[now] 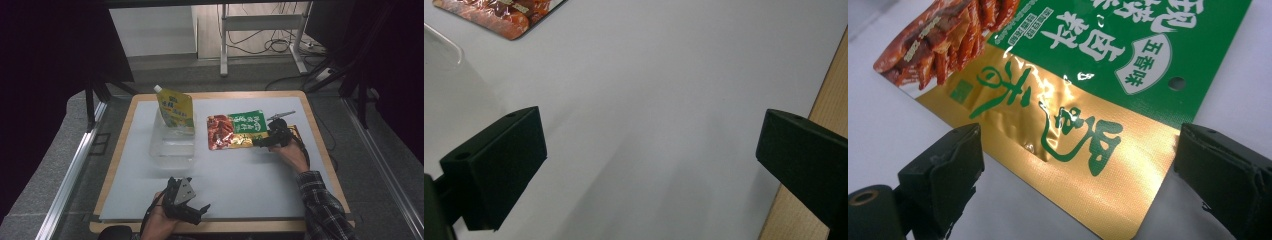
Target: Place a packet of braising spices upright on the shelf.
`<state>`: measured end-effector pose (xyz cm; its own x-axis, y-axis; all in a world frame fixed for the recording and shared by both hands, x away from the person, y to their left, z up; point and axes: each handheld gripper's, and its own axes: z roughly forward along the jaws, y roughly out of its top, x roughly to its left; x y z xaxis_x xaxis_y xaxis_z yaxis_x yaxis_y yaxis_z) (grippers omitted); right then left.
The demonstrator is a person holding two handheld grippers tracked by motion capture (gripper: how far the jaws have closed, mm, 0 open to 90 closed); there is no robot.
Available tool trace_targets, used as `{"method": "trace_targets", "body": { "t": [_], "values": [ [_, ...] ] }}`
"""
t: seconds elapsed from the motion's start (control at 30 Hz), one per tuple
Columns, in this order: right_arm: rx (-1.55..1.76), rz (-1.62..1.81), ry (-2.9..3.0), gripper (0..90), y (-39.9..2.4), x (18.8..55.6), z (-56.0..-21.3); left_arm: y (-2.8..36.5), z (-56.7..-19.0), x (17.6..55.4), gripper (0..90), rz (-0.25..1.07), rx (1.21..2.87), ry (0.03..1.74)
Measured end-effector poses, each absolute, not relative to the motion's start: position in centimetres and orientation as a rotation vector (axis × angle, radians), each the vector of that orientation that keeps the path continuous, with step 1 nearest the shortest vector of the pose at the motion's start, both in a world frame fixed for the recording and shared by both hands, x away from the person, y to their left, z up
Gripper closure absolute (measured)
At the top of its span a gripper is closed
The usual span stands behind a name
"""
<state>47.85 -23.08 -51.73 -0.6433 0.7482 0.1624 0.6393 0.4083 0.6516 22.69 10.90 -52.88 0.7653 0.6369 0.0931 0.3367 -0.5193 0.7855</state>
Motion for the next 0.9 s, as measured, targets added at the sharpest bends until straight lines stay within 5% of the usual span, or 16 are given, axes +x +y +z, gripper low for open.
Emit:
{"method": "trace_targets", "body": {
  "t": [0.63, 0.9],
  "values": [
    [1.5, 1.312, 2.424, 7.1, -24.6, 48.3, -51.4, 10.8, -52.9, 22.7, 0.0, 0.478, 2.159, 0.72],
    [1.525, 1.415, 2.381, 14.2, -24.9, 48.0, -50.7, 10.8, -52.9, 22.7, 0.0, 0.477, 2.162, 0.719]
  ]
}}
